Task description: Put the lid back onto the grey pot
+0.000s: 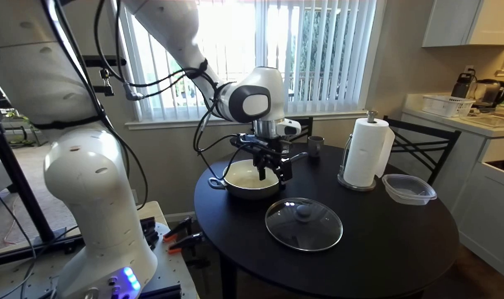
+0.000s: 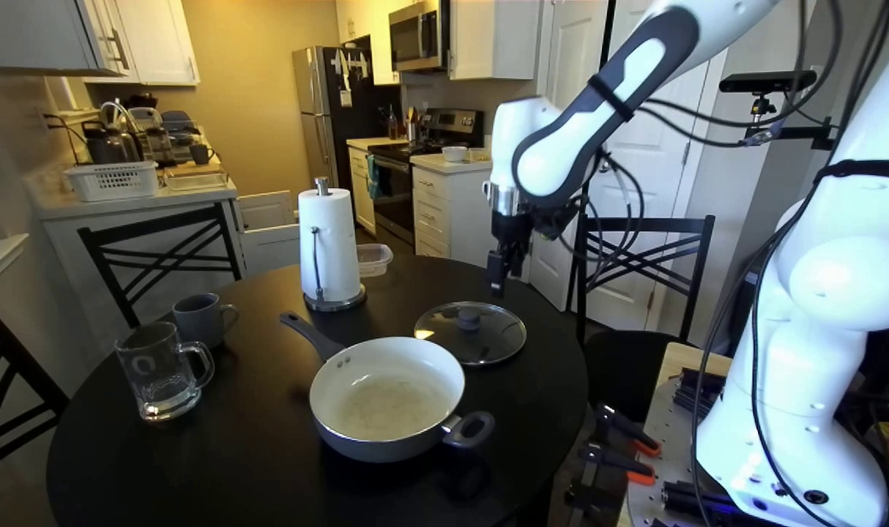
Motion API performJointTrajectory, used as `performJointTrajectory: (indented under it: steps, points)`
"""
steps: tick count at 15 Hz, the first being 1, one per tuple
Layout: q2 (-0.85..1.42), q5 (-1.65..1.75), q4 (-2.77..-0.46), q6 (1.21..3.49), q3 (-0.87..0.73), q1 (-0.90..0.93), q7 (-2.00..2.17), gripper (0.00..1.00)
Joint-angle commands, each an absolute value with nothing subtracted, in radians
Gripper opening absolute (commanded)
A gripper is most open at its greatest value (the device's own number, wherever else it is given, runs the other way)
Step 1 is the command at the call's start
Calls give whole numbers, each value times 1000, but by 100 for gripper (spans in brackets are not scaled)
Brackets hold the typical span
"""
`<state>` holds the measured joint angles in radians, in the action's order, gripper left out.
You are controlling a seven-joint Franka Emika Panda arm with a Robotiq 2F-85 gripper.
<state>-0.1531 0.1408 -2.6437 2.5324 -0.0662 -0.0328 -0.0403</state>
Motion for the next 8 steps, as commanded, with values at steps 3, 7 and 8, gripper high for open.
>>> performJointTrajectory:
  steps: [3, 7, 8]
  points:
    - [186, 137, -2521, 2710, -59, -32, 95, 100]
    - [279, 170, -2447, 2758, -125, -8, 191, 100]
    - [296, 159, -2429, 2763, -135, -7, 207, 100]
